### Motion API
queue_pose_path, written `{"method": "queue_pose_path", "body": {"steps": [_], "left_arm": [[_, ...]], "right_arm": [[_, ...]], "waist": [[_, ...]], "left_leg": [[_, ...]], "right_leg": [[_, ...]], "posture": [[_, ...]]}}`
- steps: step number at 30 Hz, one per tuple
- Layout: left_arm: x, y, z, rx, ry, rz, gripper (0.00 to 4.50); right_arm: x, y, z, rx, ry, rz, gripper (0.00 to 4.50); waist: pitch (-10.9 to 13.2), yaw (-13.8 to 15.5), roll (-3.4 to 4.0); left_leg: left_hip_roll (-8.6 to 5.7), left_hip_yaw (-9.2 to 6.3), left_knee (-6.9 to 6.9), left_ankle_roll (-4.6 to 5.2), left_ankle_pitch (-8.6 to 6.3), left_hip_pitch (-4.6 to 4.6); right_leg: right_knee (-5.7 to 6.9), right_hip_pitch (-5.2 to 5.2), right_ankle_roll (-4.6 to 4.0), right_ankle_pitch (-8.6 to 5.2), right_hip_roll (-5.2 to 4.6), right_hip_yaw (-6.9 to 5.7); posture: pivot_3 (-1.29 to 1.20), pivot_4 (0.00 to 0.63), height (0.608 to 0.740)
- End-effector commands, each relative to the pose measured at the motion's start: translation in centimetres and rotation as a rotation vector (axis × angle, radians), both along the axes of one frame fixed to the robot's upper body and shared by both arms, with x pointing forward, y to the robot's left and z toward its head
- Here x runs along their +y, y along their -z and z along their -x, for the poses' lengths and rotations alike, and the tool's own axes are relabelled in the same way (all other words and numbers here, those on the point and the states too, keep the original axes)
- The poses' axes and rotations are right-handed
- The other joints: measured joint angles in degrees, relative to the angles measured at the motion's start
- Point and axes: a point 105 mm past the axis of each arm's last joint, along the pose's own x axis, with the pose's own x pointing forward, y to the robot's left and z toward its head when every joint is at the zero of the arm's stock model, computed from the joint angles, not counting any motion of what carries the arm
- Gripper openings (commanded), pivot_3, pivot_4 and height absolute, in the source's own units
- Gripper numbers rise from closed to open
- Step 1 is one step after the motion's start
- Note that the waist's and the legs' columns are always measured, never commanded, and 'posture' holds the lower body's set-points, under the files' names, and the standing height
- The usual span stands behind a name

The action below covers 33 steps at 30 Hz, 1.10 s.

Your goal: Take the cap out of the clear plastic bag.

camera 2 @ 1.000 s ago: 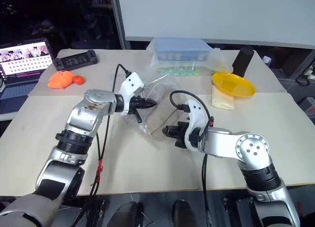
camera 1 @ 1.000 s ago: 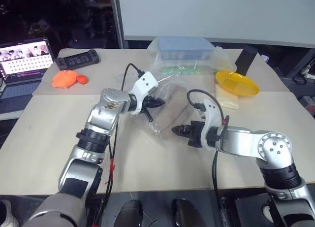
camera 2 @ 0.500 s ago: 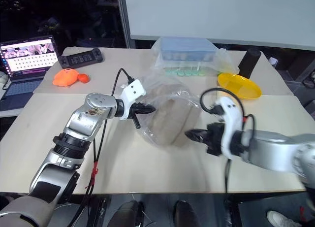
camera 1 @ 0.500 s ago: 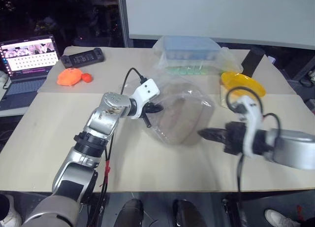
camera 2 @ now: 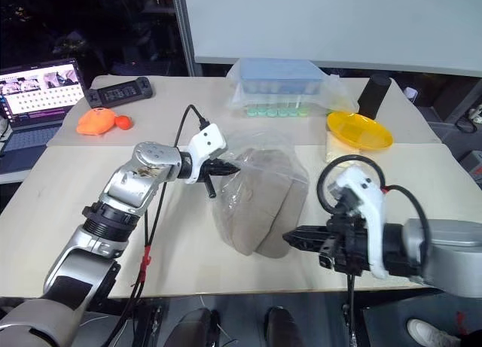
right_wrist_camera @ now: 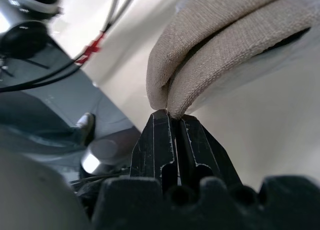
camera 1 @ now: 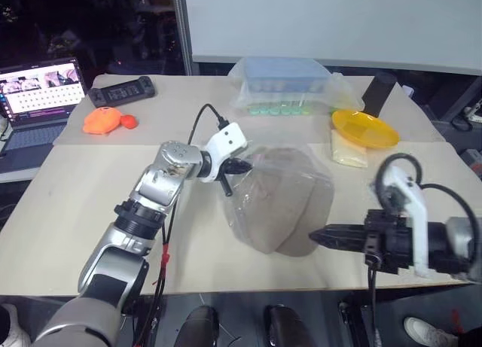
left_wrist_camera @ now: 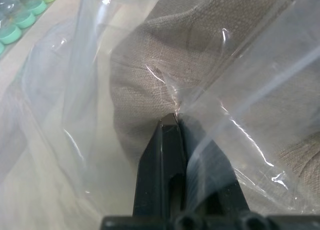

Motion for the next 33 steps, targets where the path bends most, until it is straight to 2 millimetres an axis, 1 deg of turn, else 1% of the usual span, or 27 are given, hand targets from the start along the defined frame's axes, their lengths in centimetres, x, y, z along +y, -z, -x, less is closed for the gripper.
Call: {"method": "queue_pose_path", "body": {"steps": [1,2,3,5,6,8,9,10,11,12,13,14,16,17,18,19,20,21,23,24,26,27,29,31,33], "left_arm": [[0.5,-3.9,-0.7,-0.143,-0.003,-0.048,0.0],[1.1,-4.9,-1.1,-0.178,-0.019,-0.074,0.0],[1.6,-5.5,-1.3,-0.199,-0.031,-0.09,0.0],[2.7,-7.5,-2.0,-0.26,-0.069,-0.118,0.0],[3.8,-9.3,-2.5,-0.304,-0.107,-0.134,0.0],[5.3,-11.4,-3.0,-0.357,-0.159,-0.159,0.0],[6.0,-12.0,-3.3,-0.376,-0.179,-0.176,0.0],[6.6,-12.2,-3.6,-0.382,-0.202,-0.177,0.0],[7.0,-12.4,-3.9,-0.385,-0.218,-0.175,0.0],[7.2,-11.9,-4.2,-0.359,-0.233,-0.156,0.0],[7.0,-10.2,-4.5,-0.317,-0.236,-0.158,0.0],[6.3,-8.0,-4.6,-0.241,-0.231,-0.125,0.0],[5.2,-5.1,-4.1,-0.147,-0.208,-0.1,0.0],[3.8,-3.5,-2.8,-0.082,-0.166,-0.091,0.0],[2.6,-2.8,-1.5,-0.027,-0.133,-0.061,0.0],[1.9,-2.5,-0.4,0.011,-0.111,-0.038,0.0],[1.7,-2.8,0.2,0.032,-0.122,0.0,0.0],[2.2,-3.1,0.5,0.035,-0.161,0.02,0.0],[2.9,-2.6,1.0,0.059,-0.209,0.016,0.0],[3.0,-2.5,1.4,0.088,-0.222,0.032,0.0],[3.6,-2.8,2.1,0.101,-0.237,0.037,0.0],[4.3,-3.4,2.1,0.092,-0.262,0.042,0.0],[6.7,-4.6,1.6,0.047,-0.337,0.024,0.0],[9.7,-6.3,0.9,-0.023,-0.43,-0.006,0.0],[13.7,-9.2,0.1,-0.153,-0.557,-0.06,0.0]], "right_arm": [[0.3,0.2,-5.1,-0.088,0.123,-0.073,0.08],[0.7,0.2,-6.4,-0.107,0.128,-0.082,0.08],[1.1,0.2,-7.3,-0.117,0.13,-0.085,0.08],[2.0,-0.3,-9.0,-0.138,0.122,-0.116,0.08],[2.9,-1.0,-10.0,-0.162,0.092,-0.143,0.08],[4.2,-1.9,-11.3,-0.19,0.047,-0.161,0.08],[4.7,-2.0,-11.9,-0.2,0.031,-0.157,0.08],[5.6,-2.1,-13.2,-0.199,0.022,-0.176,0.08],[6.4,-2.1,-14.0,-0.198,0.012,-0.185,0.08],[7.2,-1.9,-15.1,-0.192,0.013,-0.195,0.08],[8.1,-1.7,-16.1,-0.169,0.019,-0.217,0.08],[8.5,-1.1,-17.2,-0.144,0.047,-0.208,0.08],[8.9,-0.3,-18.3,-0.111,0.073,-0.189,0.08],[8.9,-0.4,-17.8,-0.081,0.055,-0.218,0.08],[8.9,-0.7,-17.0,-0.059,0.019,-0.243,0.08],[8.9,-0.9,-16.4,-0.046,-0.007,-0.259,0.08],[9.0,-0.9,-15.7,-0.043,-0.039,-0.265,0.08],[9.1,-0.7,-15.4,-0.039,-0.049,-0.262,0.08],[9.2,0.2,-15.4,-0.03,-0.041,-0.245,0.08],[9.2,0.5,-15.5,-0.026,-0.036,-0.239,0.08],[9.3,0.6,-15.4,-0.02,-0.044,-0.236,0.08],[9.5,0.5,-15.3,-0.02,-0.056,-0.241,0.08],[10.1,0.0,-15.3,-0.026,-0.081,-0.252,0.08],[10.9,-0.8,-15.4,-0.051,-0.108,-0.262,0.08],[12.0,-2.5,-16.0,-0.115,-0.126,-0.287,0.08]], "waist": [[0.08,-0.19,-0.15],[0.11,-0.34,-0.2],[0.14,-0.43,-0.19],[0.14,-0.17,-0.16],[0.14,-0.04,-0.16],[0.14,-0.09,-0.15],[0.14,-0.17,-0.14],[0.14,-0.06,-0.14],[0.12,0.06,-0.13],[0.12,-0.06,-0.13],[0.11,-0.15,-0.12],[0.08,-0.14,-0.07],[0.07,0.42,-0.04],[0.07,0.5,-0.04],[0.07,0.6,-0.04],[0.07,0.72,-0.04],[0.08,0.83,-0.06],[0.08,0.82,-0.06],[0.07,0.44,-0.05],[0.07,0.18,-0.05],[0.06,-0.35,-0.04],[0.06,-0.53,-0.04],[0.07,-1.22,-0.04],[0.07,-1.94,-0.04],[0.08,-2.49,-0.04]], "left_leg": [[-0.01,0.01,0.09,0.0,0.0,-0.07],[-0.02,0.0,0.13,0.0,0.0,-0.09],[0.0,0.04,0.19,0.0,0.0,-0.08],[-0.04,0.14,0.21,0.0,0.0,-0.22],[-0.01,0.22,0.2,0.0,0.0,-0.21],[-0.02,0.27,0.19,0.02,-0.01,-0.3],[-0.01,0.29,0.18,0.03,-0.02,-0.35],[-0.02,0.3,0.18,0.06,-0.04,-0.41],[-0.02,0.29,0.18,0.09,-0.06,-0.42],[-0.01,0.28,0.2,0.19,-0.13,-0.4],[0.0,0.31,0.27,0.22,-0.15,-0.39],[-0.03,0.33,0.23,0.23,-0.15,-0.39],[-0.02,0.28,0.22,0.22,-0.15,-0.36],[0.0,0.21,0.22,0.22,-0.15,-0.43],[-0.01,0.21,0.24,0.22,-0.15,-0.62],[-0.02,0.2,0.29,0.22,-0.15,-0.86],[-0.05,0.13,0.4,0.2,-0.14,-1.22],[-0.04,-0.01,0.57,0.17,-0.13,-1.62],[-0.09,-0.12,0.7,0.08,-0.07,-1.9],[-0.12,-0.13,0.7,0.01,-0.03,-1.85],[-0.11,-0.12,0.68,0.01,-0.03,-1.71],[-0.09,-0.12,0.66,0.01,-0.03,-1.65],[-0.02,-0.13,0.64,-0.04,0.02,-1.49],[0.01,-0.1,0.56,-0.07,0.08,-1.23],[0.01,-0.08,0.36,-0.12,0.23,-1.03]], "right_leg": [[-0.05,-0.03,0.0,0.0,0.06,0.0],[-0.02,-0.05,-0.01,0.01,0.06,0.03],[-0.01,-0.06,-0.01,0.01,0.09,0.07],[0.12,-0.24,-0.02,0.02,0.1,0.14],[0.13,-0.23,-0.02,0.01,0.12,0.09],[0.14,-0.33,-0.02,0.01,0.11,0.05],[0.14,-0.39,-0.02,0.02,0.11,0.06],[0.15,-0.45,-0.02,0.02,0.1,0.06],[0.14,-0.45,-0.01,0.02,0.09,0.04],[0.17,-0.43,0.01,0.0,0.06,-0.03],[0.13,-0.4,0.01,0.0,0.09,-0.03],[0.16,-0.42,0.01,0.01,0.06,-0.01],[0.29,-0.35,0.01,0.01,0.03,-0.1],[0.38,-0.38,0.02,0.0,0.0,-0.22],[0.39,-0.51,0.03,0.01,-0.01,-0.23],[0.48,-0.75,0.05,0.03,-0.08,-0.2],[0.7,-1.09,0.07,0.04,-0.15,-0.2],[0.75,-1.42,0.14,0.07,-0.15,-0.23],[0.91,-1.85,0.17,0.09,-0.2,-0.07],[1.09,-1.88,0.18,0.1,-0.2,-0.02],[1.19,-1.85,0.15,0.11,-0.12,-0.02],[1.2,-1.85,0.08,0.15,-0.04,-0.02],[1.2,-1.85,-0.04,0.21,0.08,-0.02],[1.24,-1.81,-0.08,0.22,0.12,0.04],[1.25,-1.78,-0.2,0.29,0.17,0.12]], "posture": [[0.0,0.15,0.74],[0.0,0.15,0.74],[0.0,0.15,0.74],[0.0,0.15,0.74],[0.0,0.15,0.74],[0.0,0.15,0.74],[0.0,0.15,0.74],[0.0,0.15,0.74],[0.0,0.15,0.74],[0.0,0.15,0.74],[0.0,0.15,0.74],[0.0,0.15,0.74],[0.0,0.15,0.74],[0.0,0.15,0.74],[0.0,0.15,0.74],[0.0,0.15,0.74],[0.0,0.15,0.74],[0.0,0.15,0.74],[0.0,0.15,0.74],[0.0,0.15,0.74],[0.0,0.15,0.74],[0.0,0.15,0.74],[0.0,0.15,0.74],[0.0,0.15,0.74],[0.0,0.15,0.74]]}}
